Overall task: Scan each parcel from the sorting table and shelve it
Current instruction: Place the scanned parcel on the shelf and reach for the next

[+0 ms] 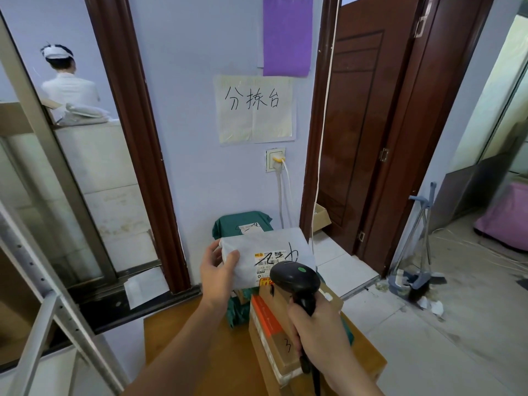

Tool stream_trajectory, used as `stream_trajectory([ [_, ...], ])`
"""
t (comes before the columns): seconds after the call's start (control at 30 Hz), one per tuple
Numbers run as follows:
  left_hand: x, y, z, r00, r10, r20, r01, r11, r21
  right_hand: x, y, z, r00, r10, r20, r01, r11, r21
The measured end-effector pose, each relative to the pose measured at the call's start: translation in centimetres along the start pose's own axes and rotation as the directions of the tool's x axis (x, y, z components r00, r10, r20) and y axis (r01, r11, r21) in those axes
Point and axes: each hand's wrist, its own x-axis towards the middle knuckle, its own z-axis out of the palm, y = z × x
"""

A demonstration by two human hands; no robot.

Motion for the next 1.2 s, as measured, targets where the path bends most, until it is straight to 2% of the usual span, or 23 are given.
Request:
stream_trajectory([
  [0.43,-0.5,-0.4,-0.9,0.995,0.09,-0.046,-0.089,0.996,0.025,-1.2,-0.6,1.0,0.999,0.041,-0.015,-0.042,0.998,-0.04],
  [0.63,-0.4,-0.8,-1.9,0.996,0.064,-0.066,-0.064,0.998,0.015,-2.1,-1.1,1.9,0.998,0.047,-0.042,-0.049,0.998,-0.047],
  [0.8,-0.7,-1.4,-3.7,0.996,0.005,-0.089,-0.011,0.998,-0.061,-3.2,-1.5,2.8,0.998,0.05,-0.026,-0.05,0.998,-0.024],
  [0.9,-1.4,-1.3,-5.6,0.993,-0.033,-0.116,0.021,0.994,-0.108,-4.0,-1.5,3.2,0.998,0.065,0.026,-0.064,0.997,-0.044],
  [1.03,-3.9,-1.0,-9.0,0.984,-0.064,-0.164,0.049,0.994,-0.096,-6.0,-1.7,3.7,0.987,-0.025,0.16,0.027,1.0,-0.01],
  [1.2,-10.0,0.1,-12.7,0.959,-0.059,-0.278,0.02,0.99,-0.142,-9.8,-1.2,3.9,0.938,-0.092,0.335,0.081,0.996,0.047],
])
